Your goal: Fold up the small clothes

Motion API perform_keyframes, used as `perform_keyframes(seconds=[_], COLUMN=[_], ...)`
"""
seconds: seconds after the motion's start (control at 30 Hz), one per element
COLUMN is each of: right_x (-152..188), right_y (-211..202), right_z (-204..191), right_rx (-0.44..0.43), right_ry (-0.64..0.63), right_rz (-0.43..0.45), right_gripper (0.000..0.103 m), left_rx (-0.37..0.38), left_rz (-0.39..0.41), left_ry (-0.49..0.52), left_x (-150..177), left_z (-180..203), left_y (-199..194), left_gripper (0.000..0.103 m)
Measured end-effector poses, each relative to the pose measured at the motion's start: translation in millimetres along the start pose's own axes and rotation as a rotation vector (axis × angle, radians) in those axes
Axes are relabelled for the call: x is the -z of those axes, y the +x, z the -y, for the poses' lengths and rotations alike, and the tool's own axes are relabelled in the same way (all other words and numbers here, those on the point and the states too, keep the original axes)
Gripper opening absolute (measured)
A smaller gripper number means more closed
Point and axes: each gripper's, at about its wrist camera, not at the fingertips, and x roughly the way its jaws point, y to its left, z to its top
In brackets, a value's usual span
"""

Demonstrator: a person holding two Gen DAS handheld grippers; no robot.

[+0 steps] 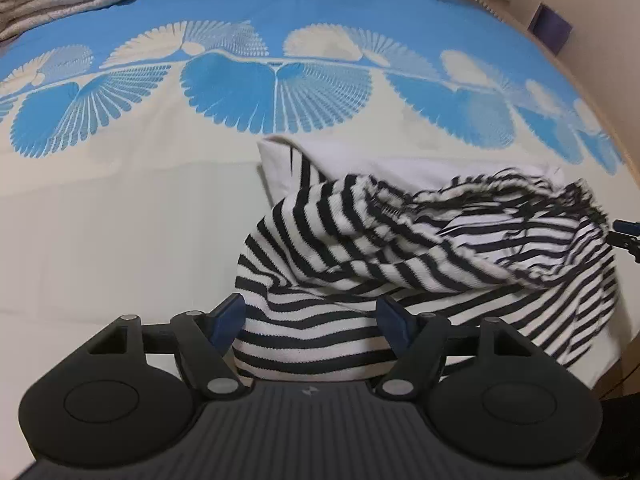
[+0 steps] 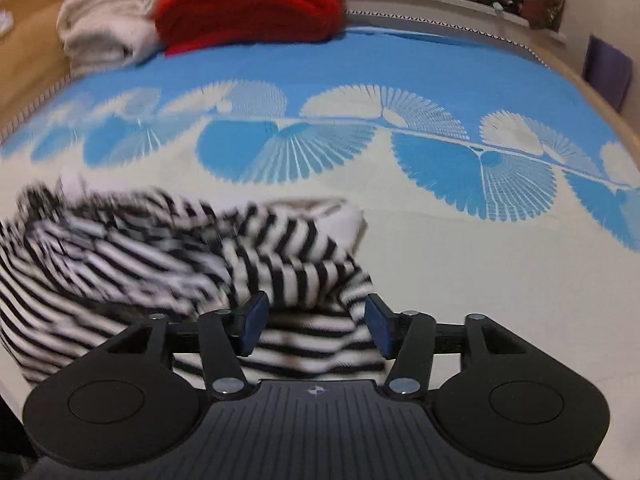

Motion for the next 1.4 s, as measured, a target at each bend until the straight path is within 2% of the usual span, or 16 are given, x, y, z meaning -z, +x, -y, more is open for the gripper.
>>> perform_keyframes(seconds=[0.23, 0.4, 0.53, 0.63, 0.7, 0.77, 0.8, 0.9, 1.0, 1.03, 1.07, 1.13, 1.2, 1.27, 1.33, 1.4], right_x=[5.3, -15.6, -38.7, -50.5, -57.2, -60.6, -61.6, -67.4, -81.1, -84.6, -86.0, -87.4, -86.7, -83.1, -80.9, -80.5], right_y=[25.6, 37.7, 44.9, 50.1, 56.7, 63.7, 65.7, 65.9, 47.7, 40.5, 36.5, 40.0, 58.7, 73.9, 74.6, 68.3], right_z=[-27.5, -51.3, -54.2, -52.4, -49.8, -48.0, -47.6, -43.0, -26.6, -19.8, -15.6, -13.9, -17.8, -24.4, -29.2, -27.5], right_rx=[0.108, 0.163, 0.156, 0.141, 0.116, 0.097, 0.083, 0.068, 0.087, 0.089, 0.102, 0.146, 0.154, 0.179, 0.18, 0.178], right_ry=[-0.19, -0.298, -0.27, -0.235, -0.211, -0.194, -0.186, -0.134, 0.031, 0.101, 0.148, 0.181, 0.171, 0.152, 0.131, 0.131], right_rz=[-0.032, 0.048, 0.097, 0.113, 0.105, 0.083, 0.075, 0.091, 0.227, 0.277, 0.308, 0.313, 0.212, 0.124, 0.11, 0.12], right_gripper=[0.057, 0.057, 0.053, 0.044, 0.034, 0.022, 0.009, 0.003, 0.002, 0.002, 0.002, 0.003, 0.007, 0.02, 0.041, 0.044], left_rx=[-0.104, -0.086, -0.075, -0.054, -0.026, -0.005, -0.002, -0.003, 0.06, 0.067, 0.061, 0.017, -0.05, -0.04, -0.007, -0.001], left_rz=[0.021, 0.065, 0.081, 0.083, 0.061, 0.056, 0.073, 0.199, 0.35, 0.358, 0.337, 0.208, 0.144, 0.156, 0.185, 0.196], left_ry=[0.061, 0.049, 0.041, 0.02, 0.006, 0.003, 0.005, -0.074, -0.221, -0.229, -0.219, -0.166, -0.125, -0.137, -0.196, -0.254], left_x=[-17.4, -37.9, -51.6, -61.5, -67.1, -70.7, -72.8, -81.3, -86.5, -87.6, -89.3, -91.1, -89.3, -89.7, -90.4, -89.0], left_z=[21.5, 28.8, 33.5, 32.1, 28.4, 26.0, 24.9, 10.3, -7.5, -7.1, -3.8, 7.2, 13.2, 9.2, -3.8, -16.3], left_y=[22.4, 29.9, 36.3, 42.0, 46.7, 47.2, 44.7, 24.2, 4.1, 4.5, 8.7, 29.2, 40.9, 37.6, 28.7, 25.3], left_gripper=[0.077, 0.077, 0.074, 0.059, 0.019, 0.006, 0.005, 0.004, 0.005, 0.005, 0.01, 0.023, 0.026, 0.033, 0.042, 0.046])
